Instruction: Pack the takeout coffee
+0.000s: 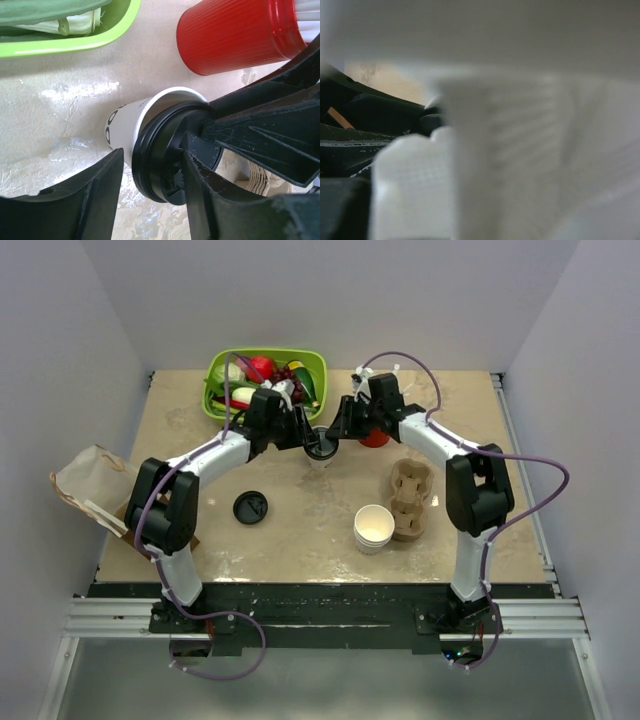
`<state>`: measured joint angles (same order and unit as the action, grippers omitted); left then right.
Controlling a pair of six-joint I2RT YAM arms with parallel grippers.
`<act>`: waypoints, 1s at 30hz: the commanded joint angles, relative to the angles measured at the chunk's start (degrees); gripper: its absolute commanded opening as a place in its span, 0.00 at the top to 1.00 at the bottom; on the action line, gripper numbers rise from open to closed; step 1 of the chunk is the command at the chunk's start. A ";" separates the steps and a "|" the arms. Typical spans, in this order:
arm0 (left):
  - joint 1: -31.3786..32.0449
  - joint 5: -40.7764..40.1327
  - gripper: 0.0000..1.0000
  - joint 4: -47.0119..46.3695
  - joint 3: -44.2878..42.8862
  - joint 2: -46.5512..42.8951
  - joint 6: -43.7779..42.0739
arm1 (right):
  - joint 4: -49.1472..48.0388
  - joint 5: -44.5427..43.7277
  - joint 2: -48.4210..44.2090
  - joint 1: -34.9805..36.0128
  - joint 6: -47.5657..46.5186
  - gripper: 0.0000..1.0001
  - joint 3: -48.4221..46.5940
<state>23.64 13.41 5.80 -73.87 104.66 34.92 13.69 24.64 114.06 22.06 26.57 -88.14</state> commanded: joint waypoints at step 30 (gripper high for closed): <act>-5.27 22.01 0.29 2.55 -13.15 10.30 -21.82 | 2.74 -1.70 2.57 -0.53 0.59 0.80 -4.32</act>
<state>18.15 32.36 8.88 -85.41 114.89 16.58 14.31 25.43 115.77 21.91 27.70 -90.87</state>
